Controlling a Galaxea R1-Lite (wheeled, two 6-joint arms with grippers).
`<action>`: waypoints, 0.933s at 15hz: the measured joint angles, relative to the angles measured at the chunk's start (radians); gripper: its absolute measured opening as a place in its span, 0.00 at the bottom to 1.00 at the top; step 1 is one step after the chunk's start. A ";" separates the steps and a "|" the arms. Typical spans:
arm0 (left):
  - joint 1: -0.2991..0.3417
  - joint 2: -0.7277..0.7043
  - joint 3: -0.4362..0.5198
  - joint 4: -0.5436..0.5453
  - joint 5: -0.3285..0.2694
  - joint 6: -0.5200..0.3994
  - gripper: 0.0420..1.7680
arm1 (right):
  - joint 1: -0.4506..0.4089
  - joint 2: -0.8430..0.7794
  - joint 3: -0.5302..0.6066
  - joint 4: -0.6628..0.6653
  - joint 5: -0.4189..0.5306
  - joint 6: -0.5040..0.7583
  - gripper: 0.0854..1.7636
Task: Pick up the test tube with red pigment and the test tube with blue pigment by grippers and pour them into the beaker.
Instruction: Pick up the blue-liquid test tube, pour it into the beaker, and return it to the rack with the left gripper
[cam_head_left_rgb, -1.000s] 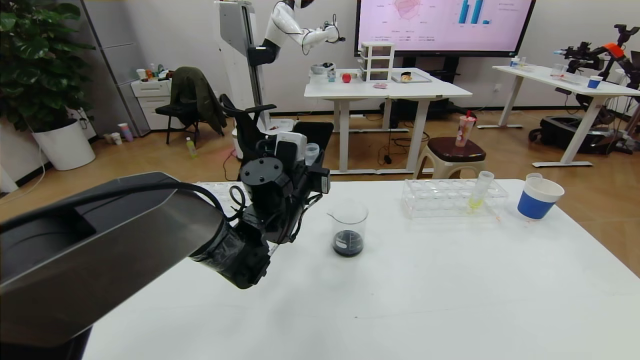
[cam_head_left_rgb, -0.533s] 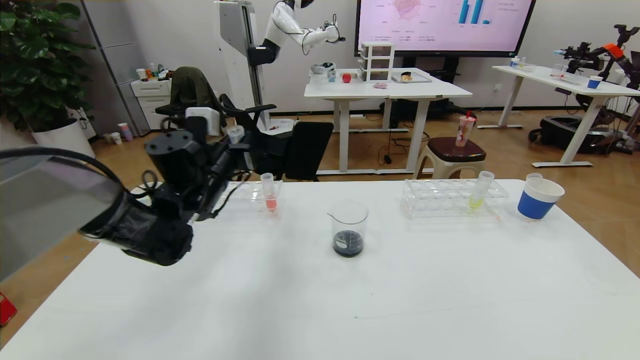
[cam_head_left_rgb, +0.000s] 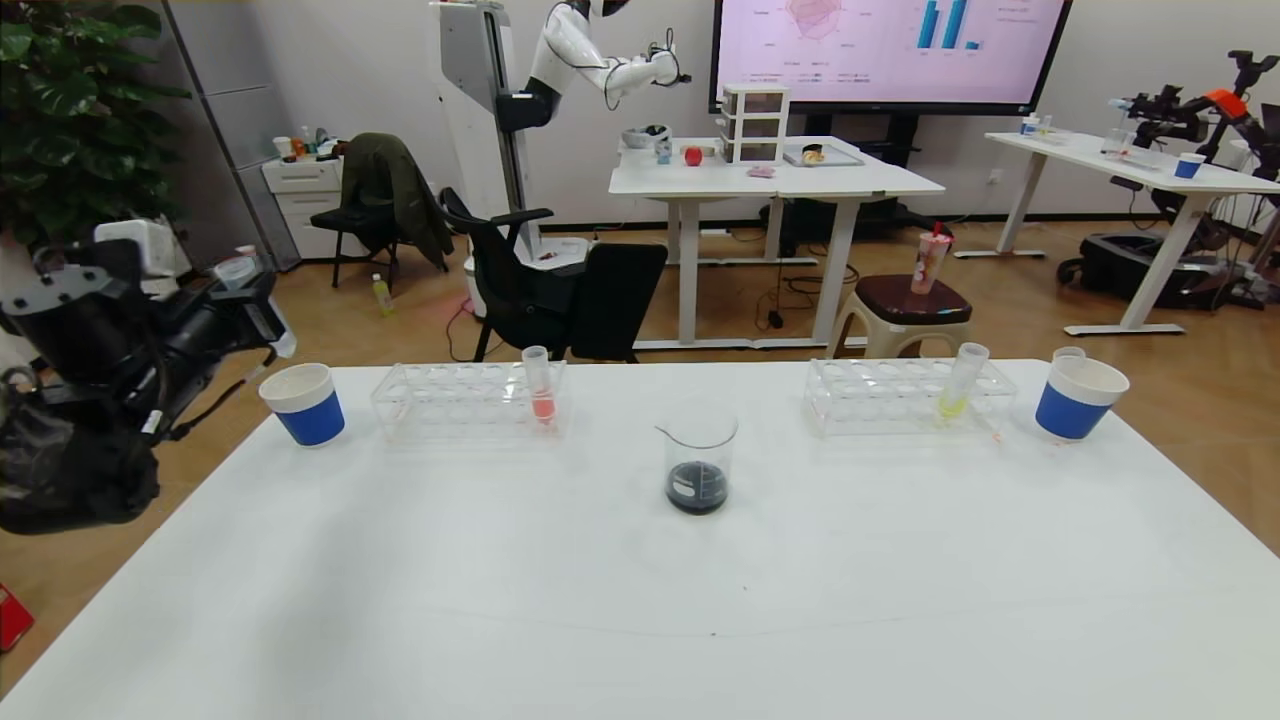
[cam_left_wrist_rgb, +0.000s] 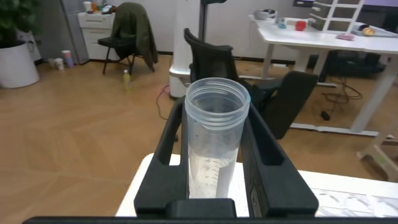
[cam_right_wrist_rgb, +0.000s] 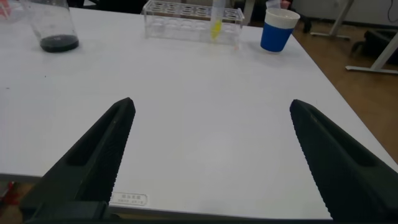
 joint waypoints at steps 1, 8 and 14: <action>0.031 0.026 -0.028 0.000 -0.006 0.000 0.26 | 0.000 0.000 0.000 0.000 0.000 0.000 0.98; 0.064 0.182 -0.120 -0.047 -0.003 0.001 0.26 | 0.000 0.000 0.000 0.000 0.000 0.000 0.98; 0.046 0.285 -0.079 -0.150 0.002 0.005 0.26 | 0.000 0.000 0.000 0.000 0.000 0.000 0.98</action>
